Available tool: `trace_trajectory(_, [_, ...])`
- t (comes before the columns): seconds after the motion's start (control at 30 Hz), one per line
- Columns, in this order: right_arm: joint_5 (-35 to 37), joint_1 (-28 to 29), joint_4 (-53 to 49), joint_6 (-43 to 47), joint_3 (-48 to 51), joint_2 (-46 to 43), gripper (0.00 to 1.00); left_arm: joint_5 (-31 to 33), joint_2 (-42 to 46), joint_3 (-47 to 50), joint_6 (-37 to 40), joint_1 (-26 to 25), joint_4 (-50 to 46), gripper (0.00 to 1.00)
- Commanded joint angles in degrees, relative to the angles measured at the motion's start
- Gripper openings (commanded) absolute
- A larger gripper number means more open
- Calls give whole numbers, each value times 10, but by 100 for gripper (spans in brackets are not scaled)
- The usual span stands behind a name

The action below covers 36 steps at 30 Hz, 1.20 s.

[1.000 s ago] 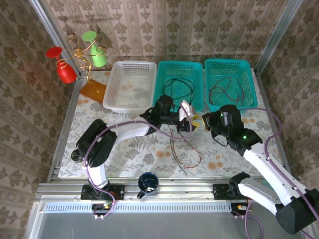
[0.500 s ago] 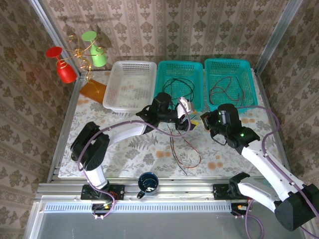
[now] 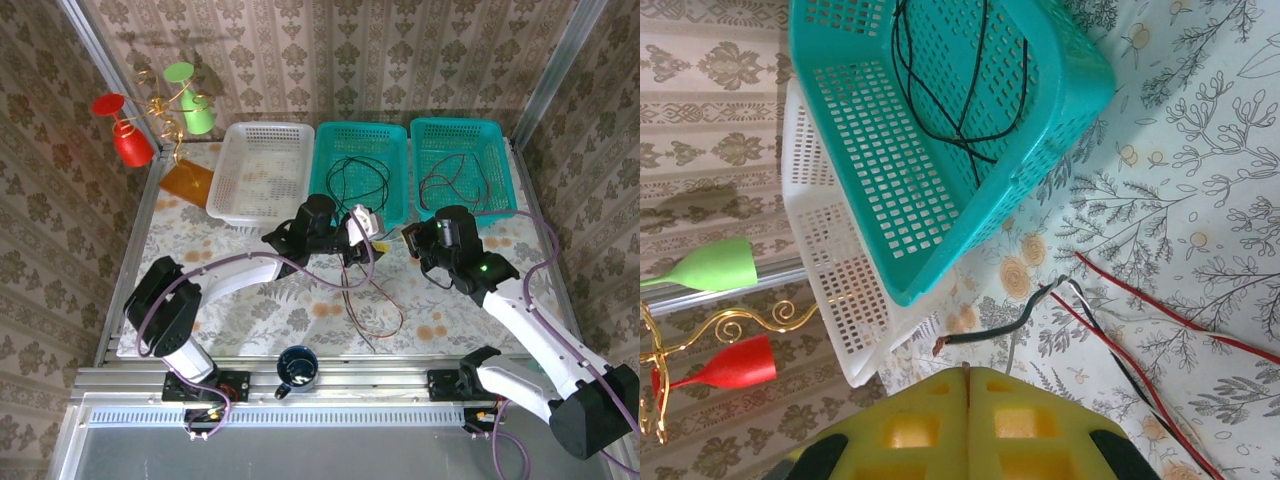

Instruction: Untangle the cables

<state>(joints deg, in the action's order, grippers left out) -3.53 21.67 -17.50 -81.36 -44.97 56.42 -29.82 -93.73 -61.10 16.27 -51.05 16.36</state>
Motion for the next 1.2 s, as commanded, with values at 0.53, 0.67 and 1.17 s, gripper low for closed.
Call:
trace_trajectory(0.53, [-36,10,41,-16,-4,-8,0,10,-53,-34,25,-11,7,12])
trace_trajectory(0.67, [-33,8,56,32,-8,-20,31,4,-41,-46,30,-7,-27,0])
trace_trajectory(1.17, [-54,-79,239,181,148,-170,68,-67,6,-108,-93,54,-126,0])
